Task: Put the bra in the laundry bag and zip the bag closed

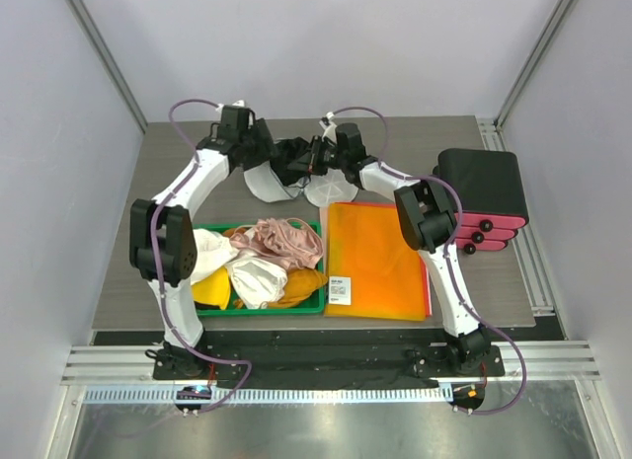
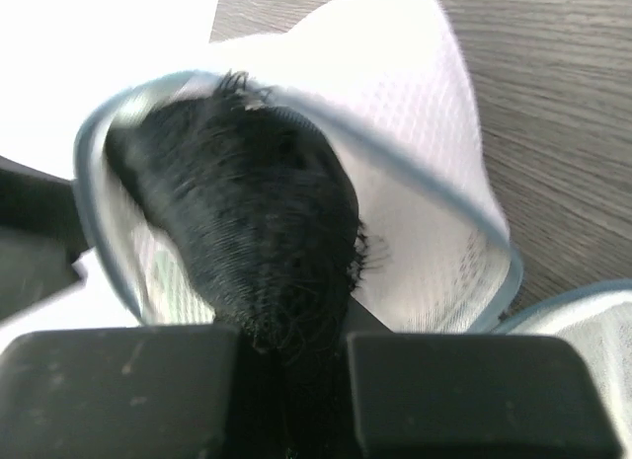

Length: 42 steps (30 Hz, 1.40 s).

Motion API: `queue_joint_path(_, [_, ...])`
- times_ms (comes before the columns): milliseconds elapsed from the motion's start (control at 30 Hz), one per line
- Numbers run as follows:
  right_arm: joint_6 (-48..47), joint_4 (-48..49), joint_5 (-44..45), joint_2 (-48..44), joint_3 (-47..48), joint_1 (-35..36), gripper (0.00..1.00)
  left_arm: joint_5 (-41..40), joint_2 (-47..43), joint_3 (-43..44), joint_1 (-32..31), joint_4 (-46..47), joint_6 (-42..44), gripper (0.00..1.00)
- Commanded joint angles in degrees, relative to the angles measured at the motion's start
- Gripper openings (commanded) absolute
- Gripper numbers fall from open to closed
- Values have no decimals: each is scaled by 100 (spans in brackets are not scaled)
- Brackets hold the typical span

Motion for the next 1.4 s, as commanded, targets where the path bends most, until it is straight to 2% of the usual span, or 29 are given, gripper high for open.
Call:
queue_joint_path(0, [152, 362, -168, 34, 298, 63, 1, -320, -662, -420, 642, 151, -517, 58])
queue_joint_path(67, [143, 309, -168, 78, 351, 63, 1, -346, -672, -623, 757, 239, -572, 52])
queue_joint_path(100, [152, 265, -159, 87, 412, 89, 1, -607, -576, -580, 819, 179, -572, 51])
queue_joint_path(300, [125, 46, -115, 236, 623, 186, 1, -1223, 119, 132, 942, -718, -729, 37])
queue_joint_path(400, [116, -60, -106, 333, 728, 239, 1, -1541, 242, 2, 951, -640, -809, 33])
queue_joint_path(533, [99, -148, -97, 395, 817, 309, 1, -1541, 514, 27, 960, -665, -844, 24])
queue_joint_path(733, [90, -183, -45, 421, 834, 336, 1, -1471, 919, 62, 1030, -596, -888, 21])
queue_joint_path(1000, [152, -254, -1, 623, 1106, 388, 1, -655, 1420, 177, 951, -350, -985, 18])
queue_joint_path(1200, [204, -447, 122, 1000, 1686, 476, 1, -461, 1227, -183, 784, 186, -1125, 18])
queue_joint_path(1367, [196, -623, 210, 1265, 2056, 494, 1, -408, 1113, -263, 793, 240, -1081, 18])
